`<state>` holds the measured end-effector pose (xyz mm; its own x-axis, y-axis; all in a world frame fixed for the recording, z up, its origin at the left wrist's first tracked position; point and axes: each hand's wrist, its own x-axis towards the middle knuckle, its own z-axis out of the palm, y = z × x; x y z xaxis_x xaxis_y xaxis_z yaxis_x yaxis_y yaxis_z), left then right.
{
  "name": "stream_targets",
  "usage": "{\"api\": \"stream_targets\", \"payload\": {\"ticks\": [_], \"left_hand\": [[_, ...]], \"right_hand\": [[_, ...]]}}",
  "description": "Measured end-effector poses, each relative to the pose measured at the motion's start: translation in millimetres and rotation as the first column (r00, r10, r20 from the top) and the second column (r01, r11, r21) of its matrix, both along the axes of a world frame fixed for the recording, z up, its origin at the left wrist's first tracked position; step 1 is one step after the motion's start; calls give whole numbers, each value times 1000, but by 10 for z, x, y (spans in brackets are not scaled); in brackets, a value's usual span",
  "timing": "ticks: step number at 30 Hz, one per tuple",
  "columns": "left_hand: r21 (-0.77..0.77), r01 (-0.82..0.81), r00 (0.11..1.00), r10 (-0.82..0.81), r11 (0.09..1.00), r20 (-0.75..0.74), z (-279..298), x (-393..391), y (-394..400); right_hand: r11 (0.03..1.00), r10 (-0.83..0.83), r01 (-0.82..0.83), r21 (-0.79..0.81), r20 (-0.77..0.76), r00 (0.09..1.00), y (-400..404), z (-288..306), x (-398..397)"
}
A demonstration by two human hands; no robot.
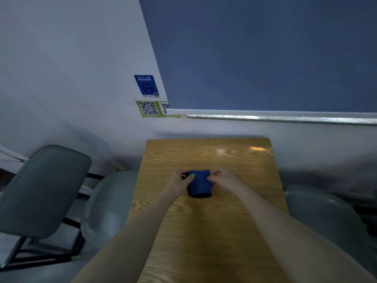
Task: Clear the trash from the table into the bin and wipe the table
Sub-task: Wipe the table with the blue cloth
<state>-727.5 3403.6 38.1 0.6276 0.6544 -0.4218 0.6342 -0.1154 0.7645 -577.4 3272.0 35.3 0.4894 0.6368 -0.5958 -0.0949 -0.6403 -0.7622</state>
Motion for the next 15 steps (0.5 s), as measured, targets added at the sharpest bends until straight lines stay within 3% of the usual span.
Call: {"api": "stream_targets", "payload": {"ticks": [5, 11, 15], "left_hand": [[-168, -138, 989, 145, 976, 33, -106, 22, -20], [-430, -221, 975, 201, 876, -92, -207, -76, 137], [-471, -232, 972, 180, 851, -152, -293, -184, 417]], "right_hand": [[981, -177, 193, 17, -331, 927, 50, -29, -102], [955, -272, 296, 2, -393, 879, 267, -183, -205], [930, -344, 366, -16, -387, 856, 549, -280, -297]]}}
